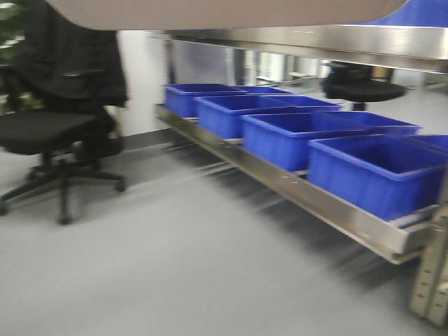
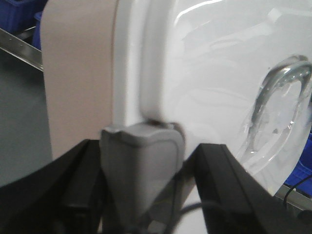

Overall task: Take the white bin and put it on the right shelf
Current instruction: 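Turn the base to face the shelf rack with blue bins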

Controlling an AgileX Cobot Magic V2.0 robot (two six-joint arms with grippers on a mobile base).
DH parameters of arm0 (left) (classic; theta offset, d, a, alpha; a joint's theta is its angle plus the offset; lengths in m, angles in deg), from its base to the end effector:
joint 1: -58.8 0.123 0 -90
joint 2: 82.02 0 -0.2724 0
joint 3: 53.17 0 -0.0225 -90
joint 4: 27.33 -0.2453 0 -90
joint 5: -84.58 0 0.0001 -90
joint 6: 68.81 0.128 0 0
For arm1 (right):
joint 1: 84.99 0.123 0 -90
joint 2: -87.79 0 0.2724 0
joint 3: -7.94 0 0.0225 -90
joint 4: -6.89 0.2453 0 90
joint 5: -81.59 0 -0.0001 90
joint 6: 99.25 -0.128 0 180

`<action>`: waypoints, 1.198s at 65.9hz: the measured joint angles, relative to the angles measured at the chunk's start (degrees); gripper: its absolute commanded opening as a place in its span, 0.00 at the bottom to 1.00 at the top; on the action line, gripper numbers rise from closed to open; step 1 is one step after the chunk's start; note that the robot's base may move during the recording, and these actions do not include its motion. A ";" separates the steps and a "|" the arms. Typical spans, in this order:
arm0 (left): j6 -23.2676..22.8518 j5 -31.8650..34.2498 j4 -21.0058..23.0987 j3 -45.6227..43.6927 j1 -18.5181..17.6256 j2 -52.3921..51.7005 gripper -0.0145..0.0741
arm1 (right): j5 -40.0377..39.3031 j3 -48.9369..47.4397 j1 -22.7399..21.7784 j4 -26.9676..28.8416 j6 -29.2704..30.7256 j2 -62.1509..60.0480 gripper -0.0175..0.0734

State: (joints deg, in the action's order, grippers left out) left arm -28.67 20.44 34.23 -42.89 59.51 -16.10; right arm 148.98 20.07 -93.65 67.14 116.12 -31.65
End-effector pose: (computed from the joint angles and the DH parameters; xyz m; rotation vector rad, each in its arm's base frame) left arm 0.1902 -0.0990 0.4121 0.5488 1.9254 -0.9274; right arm 0.1716 0.0777 0.4133 -0.4064 1.9588 0.8710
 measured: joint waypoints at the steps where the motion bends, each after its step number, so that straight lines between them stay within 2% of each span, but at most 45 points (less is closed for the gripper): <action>1: 0.00 0.00 0.00 0.00 0.00 0.00 0.44 | 0.00 0.00 0.00 0.00 0.00 0.00 0.70; 79: 0.00 0.00 0.09 0.00 0.00 0.00 0.44 | 0.00 0.00 0.00 0.00 0.00 0.00 0.70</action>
State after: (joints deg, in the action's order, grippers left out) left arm -28.67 20.44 34.32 -42.89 59.51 -16.10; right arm 148.98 20.07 -93.65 67.14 116.12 -31.65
